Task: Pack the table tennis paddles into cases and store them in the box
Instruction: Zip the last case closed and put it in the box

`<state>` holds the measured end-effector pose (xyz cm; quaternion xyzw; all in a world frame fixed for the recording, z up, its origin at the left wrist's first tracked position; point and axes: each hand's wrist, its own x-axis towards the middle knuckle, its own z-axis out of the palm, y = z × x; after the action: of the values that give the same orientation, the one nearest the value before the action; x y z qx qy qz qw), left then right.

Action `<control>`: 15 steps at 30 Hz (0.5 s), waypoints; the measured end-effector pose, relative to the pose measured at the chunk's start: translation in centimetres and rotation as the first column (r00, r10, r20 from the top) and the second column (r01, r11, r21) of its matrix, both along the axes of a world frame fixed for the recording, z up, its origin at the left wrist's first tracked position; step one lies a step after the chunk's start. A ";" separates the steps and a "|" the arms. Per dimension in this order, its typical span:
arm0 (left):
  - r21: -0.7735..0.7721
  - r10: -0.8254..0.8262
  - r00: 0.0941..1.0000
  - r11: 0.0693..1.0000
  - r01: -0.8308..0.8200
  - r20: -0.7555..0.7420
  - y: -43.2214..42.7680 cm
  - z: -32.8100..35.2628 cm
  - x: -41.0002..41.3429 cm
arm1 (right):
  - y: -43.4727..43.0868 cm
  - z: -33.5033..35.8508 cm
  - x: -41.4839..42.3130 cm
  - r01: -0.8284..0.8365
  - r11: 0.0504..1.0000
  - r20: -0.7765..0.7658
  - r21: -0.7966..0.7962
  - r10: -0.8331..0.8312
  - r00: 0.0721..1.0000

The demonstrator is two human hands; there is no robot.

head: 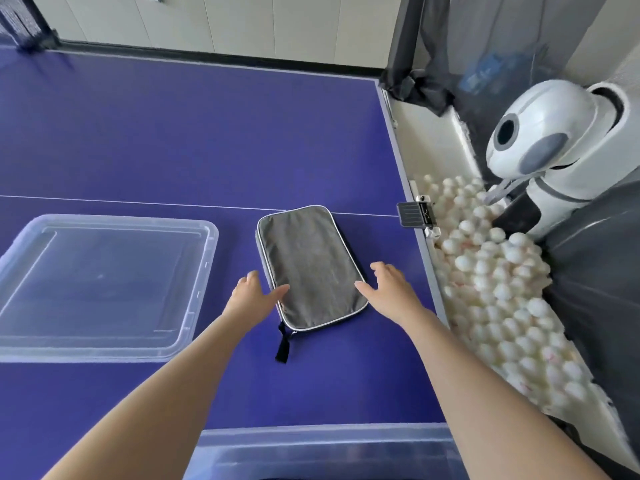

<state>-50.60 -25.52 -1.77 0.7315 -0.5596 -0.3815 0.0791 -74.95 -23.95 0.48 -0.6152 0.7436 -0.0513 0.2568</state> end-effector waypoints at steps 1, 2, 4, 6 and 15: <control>0.006 0.042 0.999 0.999 -0.042 -0.034 -0.7 -0.7 -0.1 | -0.9 -0.5 0.2 0.021 1.000 0.026 0.007 -0.021 0.999; 0.010 0.080 0.995 0.997 -0.079 -0.058 -1.2 -1.3 -0.2 | -1.6 -0.9 0.4 0.040 0.999 0.054 0.014 -0.041 0.998; 0.017 0.133 0.987 0.991 -0.132 -0.091 -2.3 -2.5 -0.4 | -3.1 -2.0 0.9 0.076 0.997 0.106 0.031 -0.079 0.991; 0.032 0.185 0.972 0.983 -0.182 -0.144 -3.0 -3.4 -0.7 | -4.3 -2.9 1.3 0.106 0.993 0.138 0.051 -0.113 0.984; 0.148 0.394 0.868 0.919 -0.366 -0.302 -4.2 -4.7 -2.1 | -6.4 -5.0 1.9 0.258 0.947 0.213 0.192 -0.296 0.931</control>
<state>-52.68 -29.73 -6.45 0.7567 -0.3668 -0.4978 0.2123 -73.03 -30.35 -4.55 -0.4705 0.7884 -0.1010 0.3833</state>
